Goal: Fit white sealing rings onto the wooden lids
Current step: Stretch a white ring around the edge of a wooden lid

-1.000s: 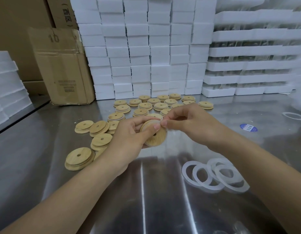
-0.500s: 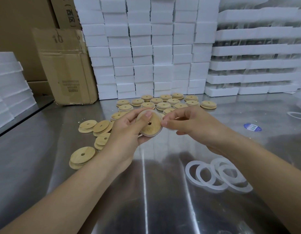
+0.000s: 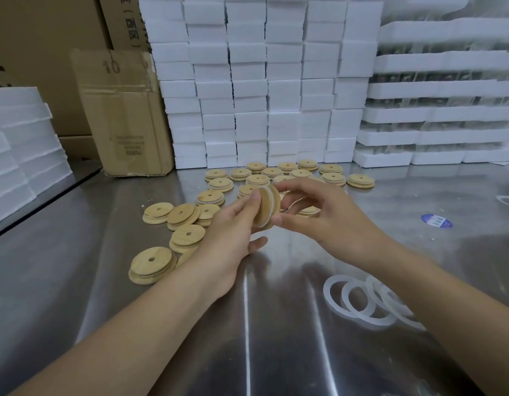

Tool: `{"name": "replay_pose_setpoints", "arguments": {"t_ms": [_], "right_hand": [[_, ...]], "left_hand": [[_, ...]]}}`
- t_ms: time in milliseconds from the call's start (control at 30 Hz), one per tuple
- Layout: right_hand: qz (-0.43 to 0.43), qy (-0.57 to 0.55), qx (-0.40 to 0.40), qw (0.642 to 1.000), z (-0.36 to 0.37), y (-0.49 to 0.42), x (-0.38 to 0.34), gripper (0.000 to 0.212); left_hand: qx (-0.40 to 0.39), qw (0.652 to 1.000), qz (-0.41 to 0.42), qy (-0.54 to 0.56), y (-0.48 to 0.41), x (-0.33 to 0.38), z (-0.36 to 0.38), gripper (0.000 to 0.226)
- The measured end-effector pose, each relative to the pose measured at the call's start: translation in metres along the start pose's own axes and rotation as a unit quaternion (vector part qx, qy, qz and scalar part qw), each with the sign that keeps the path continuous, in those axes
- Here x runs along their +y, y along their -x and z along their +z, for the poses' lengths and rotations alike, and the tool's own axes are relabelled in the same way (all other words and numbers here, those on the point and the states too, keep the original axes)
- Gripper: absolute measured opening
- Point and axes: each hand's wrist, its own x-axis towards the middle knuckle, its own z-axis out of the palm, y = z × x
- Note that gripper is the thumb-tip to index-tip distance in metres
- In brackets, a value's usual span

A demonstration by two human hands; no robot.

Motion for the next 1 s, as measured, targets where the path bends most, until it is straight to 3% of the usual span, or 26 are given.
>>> {"name": "replay_pose_setpoints", "arguments": {"t_ms": [100,233,333,433,533,767,1000], "right_hand": [[-0.024,0.004,0.021,0.999,-0.001,-0.001,0.0,0.022],[-0.039,0.007,0.013,0.999,-0.002,-0.001,0.001,0.023],[-0.033,0.025,-0.004,0.999,-0.001,0.0,0.004,0.042],[-0.075,0.149,-0.04,0.985,0.0,0.004,0.01,0.067],[-0.095,0.248,-0.037,0.963,0.0,0.004,0.012,0.071],[0.005,0.295,0.05,0.954,-0.022,-0.004,0.022,0.063],[0.135,0.257,0.15,0.945,-0.061,-0.01,0.058,0.062]], "left_hand": [[-0.004,0.999,-0.031,-0.017,0.002,0.006,-0.003,0.043],[-0.023,0.999,-0.039,-0.005,0.003,0.008,-0.004,0.04],[-0.027,0.999,-0.037,0.028,0.003,0.008,-0.003,0.036],[-0.024,0.997,-0.054,0.042,0.003,0.006,-0.003,0.03],[-0.026,0.997,-0.065,0.029,0.004,0.003,-0.003,0.037],[-0.005,0.998,-0.058,0.038,0.006,0.008,0.001,0.027],[-0.011,0.998,-0.053,0.013,0.01,0.009,0.005,0.023]]}}
